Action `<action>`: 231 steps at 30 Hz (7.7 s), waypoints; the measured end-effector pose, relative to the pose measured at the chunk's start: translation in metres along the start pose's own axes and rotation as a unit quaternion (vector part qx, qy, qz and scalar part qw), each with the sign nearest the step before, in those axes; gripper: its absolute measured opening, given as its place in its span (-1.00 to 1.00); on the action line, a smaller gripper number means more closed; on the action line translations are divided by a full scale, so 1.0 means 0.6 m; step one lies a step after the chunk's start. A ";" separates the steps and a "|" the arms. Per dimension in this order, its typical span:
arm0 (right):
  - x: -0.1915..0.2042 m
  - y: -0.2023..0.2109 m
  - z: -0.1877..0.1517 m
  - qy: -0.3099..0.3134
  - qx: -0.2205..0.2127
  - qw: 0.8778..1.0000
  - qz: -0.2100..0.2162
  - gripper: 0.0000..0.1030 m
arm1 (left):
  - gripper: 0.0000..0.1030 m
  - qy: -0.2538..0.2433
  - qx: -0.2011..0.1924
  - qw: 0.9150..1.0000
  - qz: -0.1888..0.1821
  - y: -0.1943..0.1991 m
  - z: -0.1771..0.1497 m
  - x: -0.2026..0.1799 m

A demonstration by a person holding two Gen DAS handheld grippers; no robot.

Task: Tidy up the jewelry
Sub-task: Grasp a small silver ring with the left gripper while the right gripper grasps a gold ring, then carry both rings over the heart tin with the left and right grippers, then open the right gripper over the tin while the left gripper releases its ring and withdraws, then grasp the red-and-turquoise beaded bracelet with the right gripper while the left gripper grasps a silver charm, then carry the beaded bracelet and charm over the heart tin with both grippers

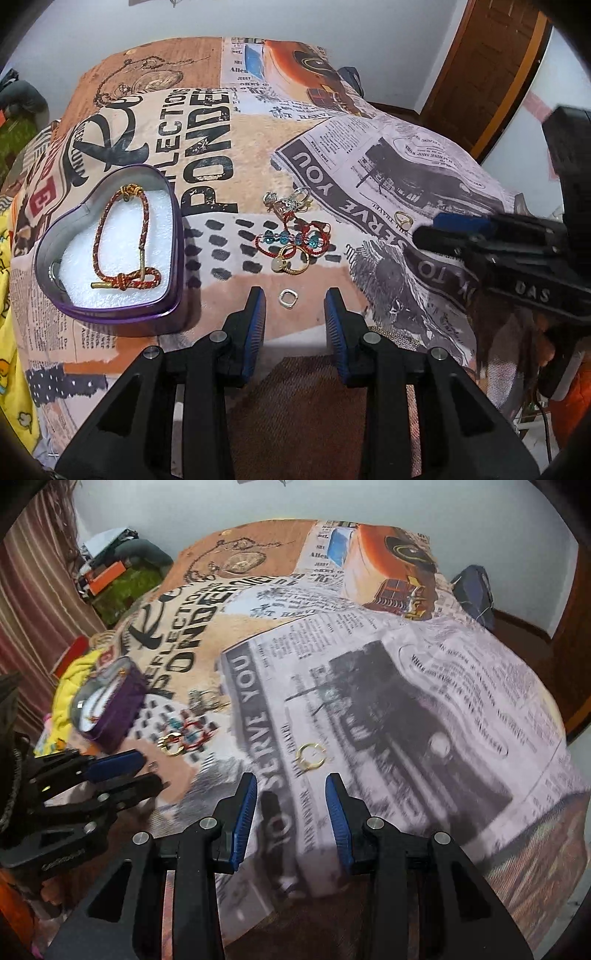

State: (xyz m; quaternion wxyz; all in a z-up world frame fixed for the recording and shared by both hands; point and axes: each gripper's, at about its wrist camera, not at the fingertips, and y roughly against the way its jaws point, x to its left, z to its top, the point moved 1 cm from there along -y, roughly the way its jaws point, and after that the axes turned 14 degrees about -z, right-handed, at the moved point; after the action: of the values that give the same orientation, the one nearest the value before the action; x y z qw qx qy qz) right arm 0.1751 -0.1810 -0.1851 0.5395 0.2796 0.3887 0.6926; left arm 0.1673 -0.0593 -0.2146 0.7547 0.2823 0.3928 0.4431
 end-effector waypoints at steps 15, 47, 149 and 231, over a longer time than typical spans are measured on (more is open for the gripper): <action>0.013 -0.043 0.014 0.025 0.017 1.000 0.006 -0.68 | -0.87 -0.018 0.002 1.000 -0.002 -0.009 0.002 -0.002; 0.088 0.128 0.078 0.003 -0.105 0.992 0.063 -0.68 | -0.87 -0.022 -0.123 0.991 0.039 0.188 0.014 0.022; 0.010 0.034 0.029 -0.025 -0.023 0.999 0.017 -0.27 | -0.69 -0.006 -0.003 1.000 -0.004 0.009 0.034 0.004; 0.237 0.136 0.115 0.053 -0.132 0.984 0.109 -0.87 | -0.86 0.024 -0.167 0.985 0.029 0.246 0.014 0.110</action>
State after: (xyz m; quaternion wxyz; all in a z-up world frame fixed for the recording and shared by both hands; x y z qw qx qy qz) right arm 0.1504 -0.0369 -0.0834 0.4715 0.2097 0.2892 0.8063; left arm 0.1283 0.0653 -0.1181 0.7683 0.1523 0.3230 0.5312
